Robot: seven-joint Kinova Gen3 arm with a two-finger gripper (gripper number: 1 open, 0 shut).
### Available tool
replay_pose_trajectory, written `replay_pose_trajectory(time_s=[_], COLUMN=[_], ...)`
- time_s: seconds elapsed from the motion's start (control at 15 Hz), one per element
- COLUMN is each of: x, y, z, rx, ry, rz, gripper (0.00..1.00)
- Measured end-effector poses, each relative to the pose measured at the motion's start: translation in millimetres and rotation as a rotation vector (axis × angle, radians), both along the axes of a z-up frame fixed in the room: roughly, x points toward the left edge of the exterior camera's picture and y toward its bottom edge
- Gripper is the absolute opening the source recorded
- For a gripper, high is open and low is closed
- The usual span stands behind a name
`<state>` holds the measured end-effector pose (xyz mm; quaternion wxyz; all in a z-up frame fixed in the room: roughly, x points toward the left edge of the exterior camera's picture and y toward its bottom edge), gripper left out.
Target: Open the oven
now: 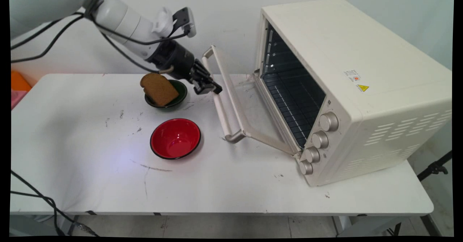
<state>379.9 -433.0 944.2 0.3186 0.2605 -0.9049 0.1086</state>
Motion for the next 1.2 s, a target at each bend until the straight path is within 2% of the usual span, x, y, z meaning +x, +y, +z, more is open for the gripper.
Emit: replay_pose_trajectory(time_s=[0.6,1.2], x=[31,50], y=[14,26], z=[-50,-76], rx=[-0.025,-0.047], ry=[0.068,0.090], rz=[0.013,0.021], gripper=[0.00,0.00])
